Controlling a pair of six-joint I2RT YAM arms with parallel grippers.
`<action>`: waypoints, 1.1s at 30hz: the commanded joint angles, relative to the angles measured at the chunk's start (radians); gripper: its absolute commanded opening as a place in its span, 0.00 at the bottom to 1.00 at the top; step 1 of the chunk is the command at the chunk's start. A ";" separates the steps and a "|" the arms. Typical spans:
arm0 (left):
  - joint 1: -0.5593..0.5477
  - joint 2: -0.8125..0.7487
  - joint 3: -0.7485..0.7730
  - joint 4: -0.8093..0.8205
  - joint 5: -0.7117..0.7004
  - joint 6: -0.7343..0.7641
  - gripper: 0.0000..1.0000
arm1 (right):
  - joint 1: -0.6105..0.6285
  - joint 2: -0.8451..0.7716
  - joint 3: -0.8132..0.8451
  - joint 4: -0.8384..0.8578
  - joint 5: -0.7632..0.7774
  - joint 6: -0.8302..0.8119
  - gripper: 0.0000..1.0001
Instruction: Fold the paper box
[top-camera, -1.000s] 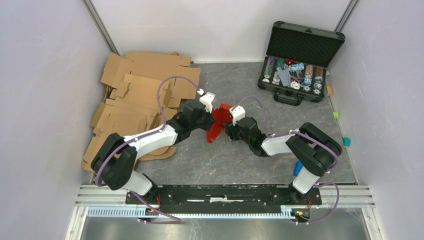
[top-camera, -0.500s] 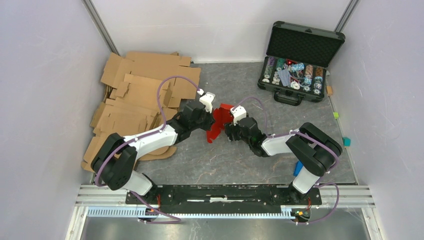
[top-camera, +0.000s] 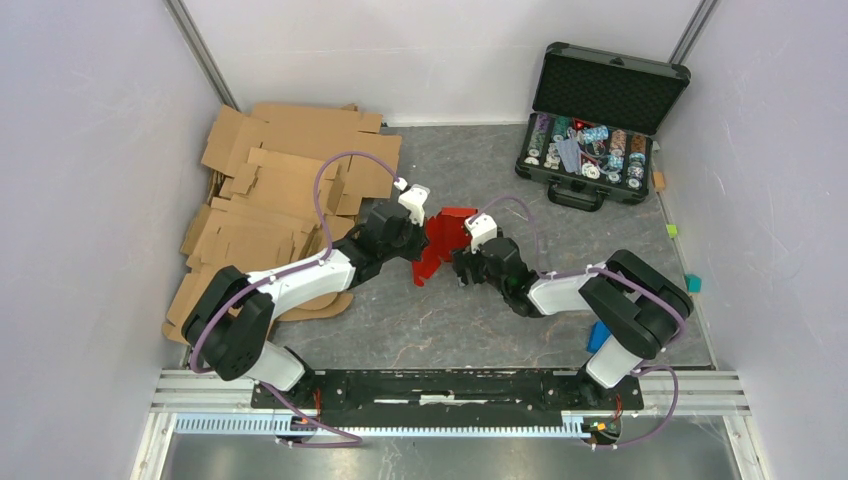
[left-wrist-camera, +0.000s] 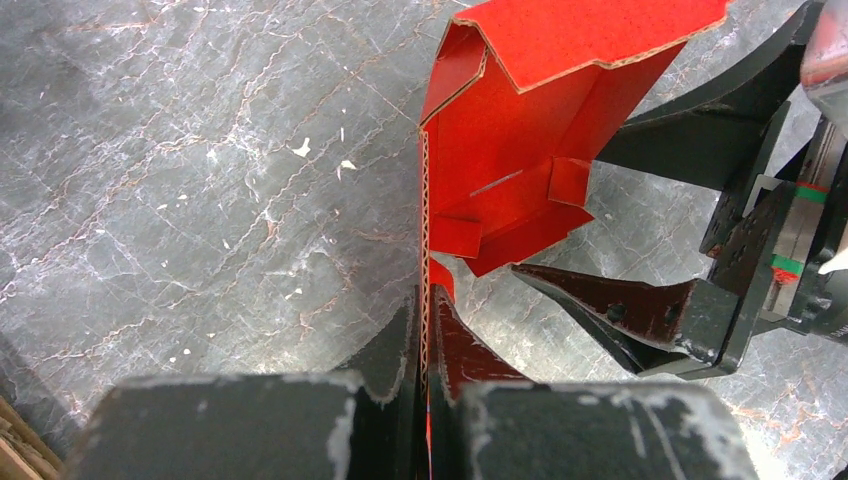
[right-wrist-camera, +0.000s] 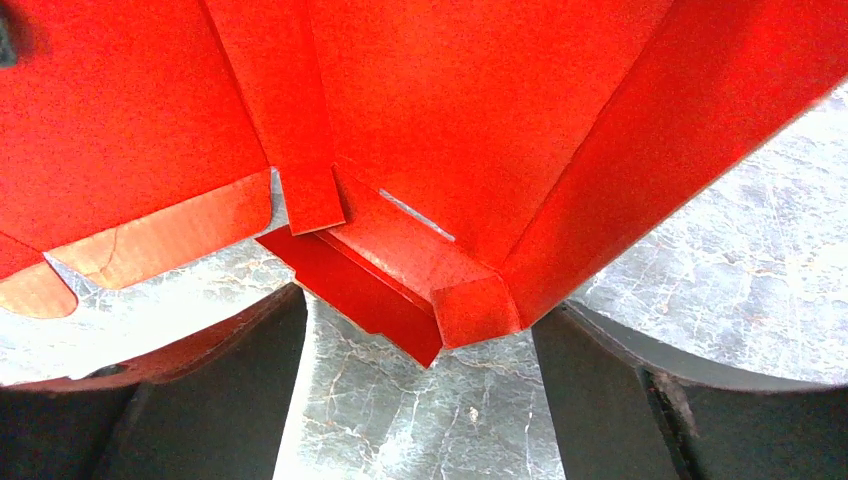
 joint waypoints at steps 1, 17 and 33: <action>-0.011 0.008 0.016 -0.054 0.001 0.021 0.05 | 0.004 -0.034 0.001 0.012 0.015 -0.018 0.86; -0.019 0.011 0.025 -0.064 0.001 0.024 0.05 | 0.062 -0.034 0.026 -0.018 0.053 -0.070 0.78; -0.023 0.013 0.028 -0.067 0.000 0.027 0.05 | 0.071 -0.048 0.038 -0.011 0.041 -0.102 0.82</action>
